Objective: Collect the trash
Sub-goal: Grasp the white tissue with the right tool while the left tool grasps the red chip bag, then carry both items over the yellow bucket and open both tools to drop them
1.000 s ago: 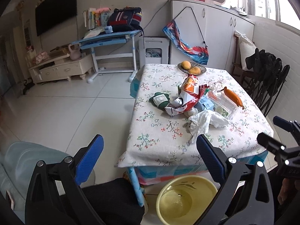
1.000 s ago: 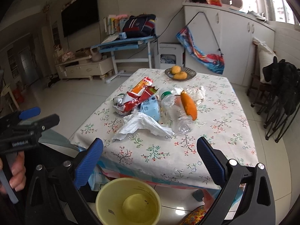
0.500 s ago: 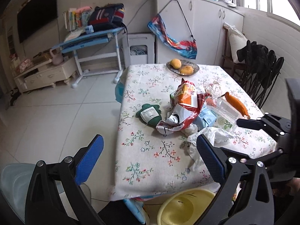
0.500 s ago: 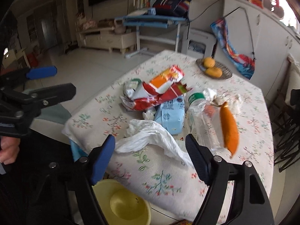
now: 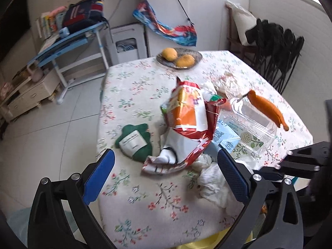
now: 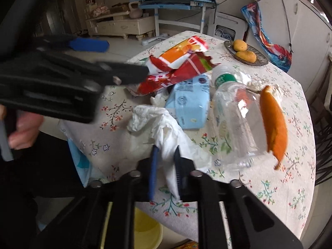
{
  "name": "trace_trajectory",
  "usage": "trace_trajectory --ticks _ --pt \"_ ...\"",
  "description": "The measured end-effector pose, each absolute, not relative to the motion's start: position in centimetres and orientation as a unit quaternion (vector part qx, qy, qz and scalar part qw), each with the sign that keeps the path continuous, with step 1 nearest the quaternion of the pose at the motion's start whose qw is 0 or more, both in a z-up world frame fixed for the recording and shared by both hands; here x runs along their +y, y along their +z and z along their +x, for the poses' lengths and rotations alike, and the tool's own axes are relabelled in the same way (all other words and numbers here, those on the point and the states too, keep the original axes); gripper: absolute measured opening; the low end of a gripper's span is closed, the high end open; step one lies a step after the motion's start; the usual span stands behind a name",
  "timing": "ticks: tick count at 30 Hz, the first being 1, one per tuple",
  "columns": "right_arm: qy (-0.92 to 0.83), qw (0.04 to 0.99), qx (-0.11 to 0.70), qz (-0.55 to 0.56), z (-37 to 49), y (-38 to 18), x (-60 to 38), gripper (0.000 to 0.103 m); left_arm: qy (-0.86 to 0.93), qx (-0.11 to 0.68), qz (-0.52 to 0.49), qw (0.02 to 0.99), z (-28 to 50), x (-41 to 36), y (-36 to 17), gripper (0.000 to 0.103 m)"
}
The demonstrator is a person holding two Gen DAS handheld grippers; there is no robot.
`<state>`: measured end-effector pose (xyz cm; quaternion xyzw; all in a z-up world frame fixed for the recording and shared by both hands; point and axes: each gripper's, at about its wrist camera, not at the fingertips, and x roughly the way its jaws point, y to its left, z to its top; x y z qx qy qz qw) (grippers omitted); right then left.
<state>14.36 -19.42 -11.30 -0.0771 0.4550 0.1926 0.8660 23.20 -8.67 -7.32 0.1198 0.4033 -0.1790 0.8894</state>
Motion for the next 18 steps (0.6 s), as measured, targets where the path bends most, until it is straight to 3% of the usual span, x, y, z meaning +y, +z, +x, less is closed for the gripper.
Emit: trace_trajectory --ticks 5,8,13,15,18 --pt "0.201 0.868 0.452 -0.048 13.8 -10.7 -20.8 0.009 -0.178 0.412 0.139 0.883 24.4 -10.2 -8.4 0.094" --pt "0.203 0.869 0.451 -0.036 13.5 -10.4 -21.2 0.009 -0.179 0.421 0.136 0.879 24.7 -10.3 -8.9 0.084" --pt "0.202 0.868 0.454 -0.015 13.6 -10.4 -21.8 0.009 -0.189 0.433 0.14 0.87 25.0 -10.8 -9.8 0.054" --pt "0.201 0.868 0.454 -0.011 13.6 -10.4 -22.1 0.009 -0.193 0.432 0.144 0.869 24.8 -11.1 -9.9 0.032" --pt "0.2 0.87 0.451 -0.005 13.5 -10.2 -22.2 0.009 -0.201 0.426 0.133 0.872 24.7 -10.9 -9.4 0.026"
